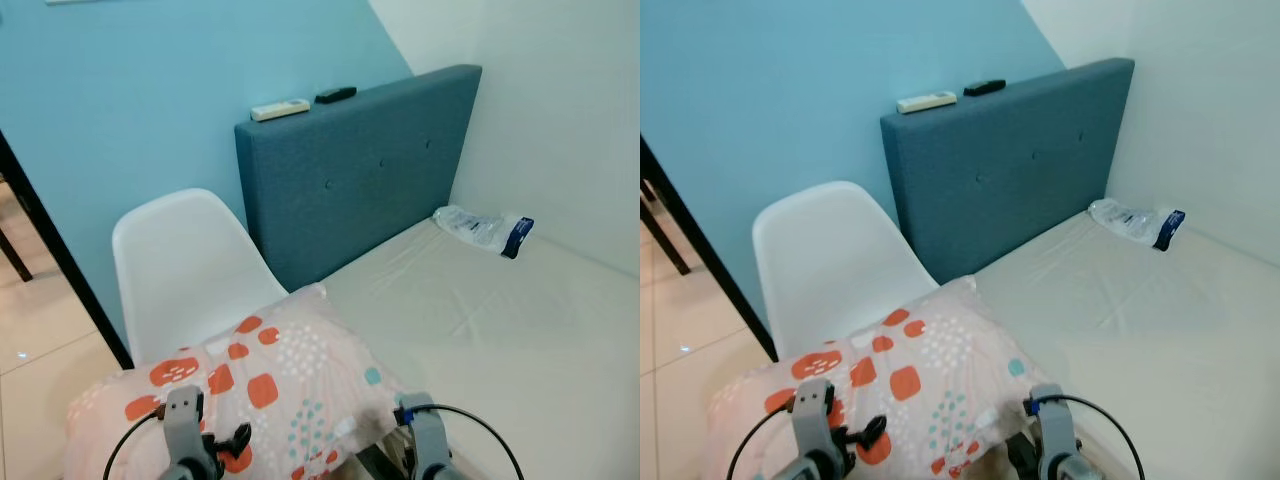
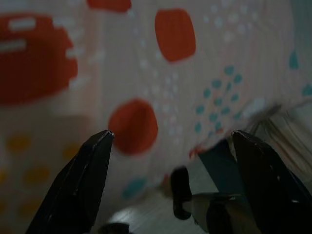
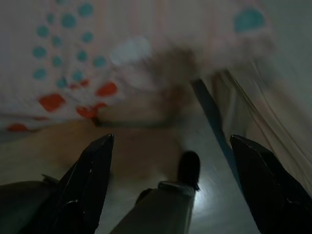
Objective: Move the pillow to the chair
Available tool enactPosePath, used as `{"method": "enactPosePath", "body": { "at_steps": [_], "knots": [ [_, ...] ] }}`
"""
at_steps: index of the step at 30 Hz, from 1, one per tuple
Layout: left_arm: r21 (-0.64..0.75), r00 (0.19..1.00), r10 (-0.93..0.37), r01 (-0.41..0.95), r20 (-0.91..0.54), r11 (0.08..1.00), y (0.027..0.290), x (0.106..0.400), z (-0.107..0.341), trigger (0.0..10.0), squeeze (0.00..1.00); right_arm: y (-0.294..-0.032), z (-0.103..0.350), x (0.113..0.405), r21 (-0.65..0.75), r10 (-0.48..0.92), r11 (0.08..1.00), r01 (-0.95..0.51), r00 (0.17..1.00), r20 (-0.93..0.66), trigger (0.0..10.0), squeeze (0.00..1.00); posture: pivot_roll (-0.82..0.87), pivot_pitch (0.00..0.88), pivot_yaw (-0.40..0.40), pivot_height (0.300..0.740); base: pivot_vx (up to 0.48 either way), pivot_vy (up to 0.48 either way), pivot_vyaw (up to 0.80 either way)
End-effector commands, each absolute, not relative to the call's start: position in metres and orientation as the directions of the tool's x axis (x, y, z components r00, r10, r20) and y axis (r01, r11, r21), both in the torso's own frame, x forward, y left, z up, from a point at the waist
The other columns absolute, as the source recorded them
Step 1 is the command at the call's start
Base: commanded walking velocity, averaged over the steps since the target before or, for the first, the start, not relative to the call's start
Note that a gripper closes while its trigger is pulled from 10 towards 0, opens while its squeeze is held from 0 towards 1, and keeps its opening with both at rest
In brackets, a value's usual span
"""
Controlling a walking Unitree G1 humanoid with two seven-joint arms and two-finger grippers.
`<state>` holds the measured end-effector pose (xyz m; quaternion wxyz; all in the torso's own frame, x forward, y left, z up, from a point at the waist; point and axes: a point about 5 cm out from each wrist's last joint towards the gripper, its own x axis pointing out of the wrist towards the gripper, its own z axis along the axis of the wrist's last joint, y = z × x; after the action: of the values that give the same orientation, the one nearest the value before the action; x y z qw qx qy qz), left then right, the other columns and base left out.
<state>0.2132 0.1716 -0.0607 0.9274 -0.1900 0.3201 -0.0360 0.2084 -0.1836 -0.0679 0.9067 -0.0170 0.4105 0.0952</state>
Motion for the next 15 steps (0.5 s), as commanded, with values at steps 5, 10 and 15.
{"method": "enactPosePath", "body": {
  "at_steps": [5, 10, 15],
  "knots": [
    [-0.347, 0.755, -0.180, -0.066, -0.630, 0.935, 0.172, 0.206, -0.067, 10.0, 0.00, -0.195, -0.079, 0.190, -0.006, 0.047, 0.996, -0.088, 0.586, -0.809, 10.0, 0.00, -0.01, 0.000, -0.009, 0.740, -0.354, 0.000, 0.00],
    [-0.336, 0.738, -0.184, -0.061, -0.649, 0.940, 0.169, 0.204, -0.069, 10.0, 0.00, -0.199, -0.083, 0.181, 0.008, 0.020, 1.000, -0.025, 0.558, -0.829, 10.0, 0.00, -0.01, 0.000, -0.008, 0.740, -0.354, 0.000, -0.30],
    [-0.334, 0.725, -0.192, -0.056, -0.662, 0.941, 0.168, 0.201, -0.071, 10.0, 0.00, -0.204, -0.087, 0.171, -0.003, -0.008, 1.000, 0.010, 0.520, -0.854, 10.0, 0.00, -0.01, 0.000, -0.005, 0.740, -0.343, 0.000, -0.75]
  ]
}}
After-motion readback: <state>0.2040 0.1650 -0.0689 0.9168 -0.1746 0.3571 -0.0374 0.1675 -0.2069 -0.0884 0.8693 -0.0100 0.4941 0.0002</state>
